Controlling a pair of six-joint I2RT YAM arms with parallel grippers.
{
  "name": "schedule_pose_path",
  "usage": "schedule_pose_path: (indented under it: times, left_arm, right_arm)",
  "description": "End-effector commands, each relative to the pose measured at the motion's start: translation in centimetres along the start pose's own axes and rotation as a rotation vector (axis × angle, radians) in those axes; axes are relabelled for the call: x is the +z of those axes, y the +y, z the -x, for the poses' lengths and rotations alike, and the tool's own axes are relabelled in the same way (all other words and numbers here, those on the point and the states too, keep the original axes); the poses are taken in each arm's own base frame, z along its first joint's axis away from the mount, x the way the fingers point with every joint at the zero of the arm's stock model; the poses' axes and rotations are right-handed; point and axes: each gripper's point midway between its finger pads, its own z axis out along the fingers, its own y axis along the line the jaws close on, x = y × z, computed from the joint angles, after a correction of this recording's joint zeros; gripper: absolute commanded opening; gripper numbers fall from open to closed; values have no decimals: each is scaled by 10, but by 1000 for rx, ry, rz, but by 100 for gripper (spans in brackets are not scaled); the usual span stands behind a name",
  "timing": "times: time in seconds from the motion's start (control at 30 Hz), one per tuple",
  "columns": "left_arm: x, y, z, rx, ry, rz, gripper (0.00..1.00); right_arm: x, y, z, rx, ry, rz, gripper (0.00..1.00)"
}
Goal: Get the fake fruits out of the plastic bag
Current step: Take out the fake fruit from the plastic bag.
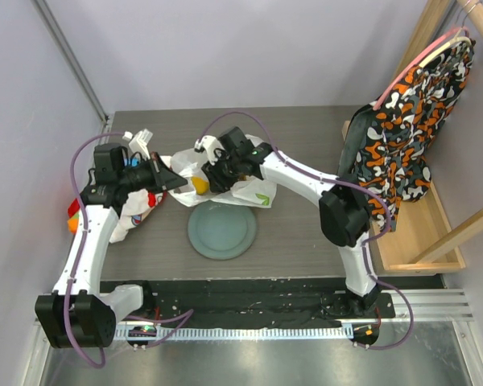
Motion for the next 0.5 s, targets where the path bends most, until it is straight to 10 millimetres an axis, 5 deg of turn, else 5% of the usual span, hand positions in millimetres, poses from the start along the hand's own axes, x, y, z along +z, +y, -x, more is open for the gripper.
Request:
schedule_pose_path:
  times: [0.0,0.17,0.3,0.47]
  left_arm:
    - [-7,-20,20,65,-53,-56,0]
    - [-10,-20,12,75,-32,-60,0]
    - [-11,-15,0,80,-2,-50,0]
    - [-10,-11,-8,75,7,-43,0]
  right_arm:
    - [11,-17,37,17,-87,-59,47]
    - [15,-53,40,31,-91,-240,81]
    - [15,-72,23,26,-43,-340,91]
    - [21,-68,-9,42,36,-326,96]
